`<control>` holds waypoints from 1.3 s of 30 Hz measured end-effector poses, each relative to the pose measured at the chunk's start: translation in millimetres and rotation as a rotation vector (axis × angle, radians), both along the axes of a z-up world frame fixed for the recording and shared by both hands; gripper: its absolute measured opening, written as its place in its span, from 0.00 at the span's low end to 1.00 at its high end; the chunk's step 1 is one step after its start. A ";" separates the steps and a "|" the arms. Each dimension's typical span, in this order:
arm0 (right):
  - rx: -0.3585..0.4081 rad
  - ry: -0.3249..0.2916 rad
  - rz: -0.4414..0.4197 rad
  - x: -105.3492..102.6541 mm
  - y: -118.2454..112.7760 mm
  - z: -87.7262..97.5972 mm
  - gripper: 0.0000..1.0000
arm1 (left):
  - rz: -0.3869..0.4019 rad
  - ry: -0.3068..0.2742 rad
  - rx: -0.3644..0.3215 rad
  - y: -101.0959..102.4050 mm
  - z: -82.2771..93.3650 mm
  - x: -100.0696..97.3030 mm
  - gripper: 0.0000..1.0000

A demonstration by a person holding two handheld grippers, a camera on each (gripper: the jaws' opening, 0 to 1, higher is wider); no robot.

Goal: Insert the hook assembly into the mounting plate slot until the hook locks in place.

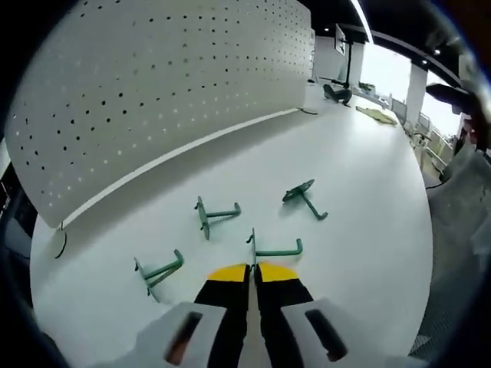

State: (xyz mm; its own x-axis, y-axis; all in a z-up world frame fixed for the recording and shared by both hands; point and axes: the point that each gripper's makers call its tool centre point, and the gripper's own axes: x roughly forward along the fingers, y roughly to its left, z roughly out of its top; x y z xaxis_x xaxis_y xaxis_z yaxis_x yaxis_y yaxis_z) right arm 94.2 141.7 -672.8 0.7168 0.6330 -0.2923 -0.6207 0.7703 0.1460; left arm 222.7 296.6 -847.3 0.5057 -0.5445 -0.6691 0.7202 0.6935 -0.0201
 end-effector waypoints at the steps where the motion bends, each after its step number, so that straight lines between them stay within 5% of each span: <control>1: 0.001 -0.003 -0.001 -0.4 0.3 0.1 0.74 | -0.002 0.005 -0.011 -1.7 1.4 -1.6 0.04; 14: 0.021 -0.007 0.008 -0.1 5.7 -1.2 0.73 | 0.023 -0.022 -0.058 -5.7 21.3 -13.8 0.04; 39: 0.045 -0.012 0.064 2.2 20.0 -1.4 0.68 | 0.041 -0.125 -0.216 -32.2 88.8 -44.1 0.04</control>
State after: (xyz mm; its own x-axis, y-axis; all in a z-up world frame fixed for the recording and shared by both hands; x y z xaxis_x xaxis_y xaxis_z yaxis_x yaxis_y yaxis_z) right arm 96.4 161.7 -674.2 0.6775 0.6902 -0.2543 -0.6705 0.7216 0.1721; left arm 178.6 264.3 -758.5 0.6018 -0.6457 -0.4700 0.6977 0.7115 -0.0839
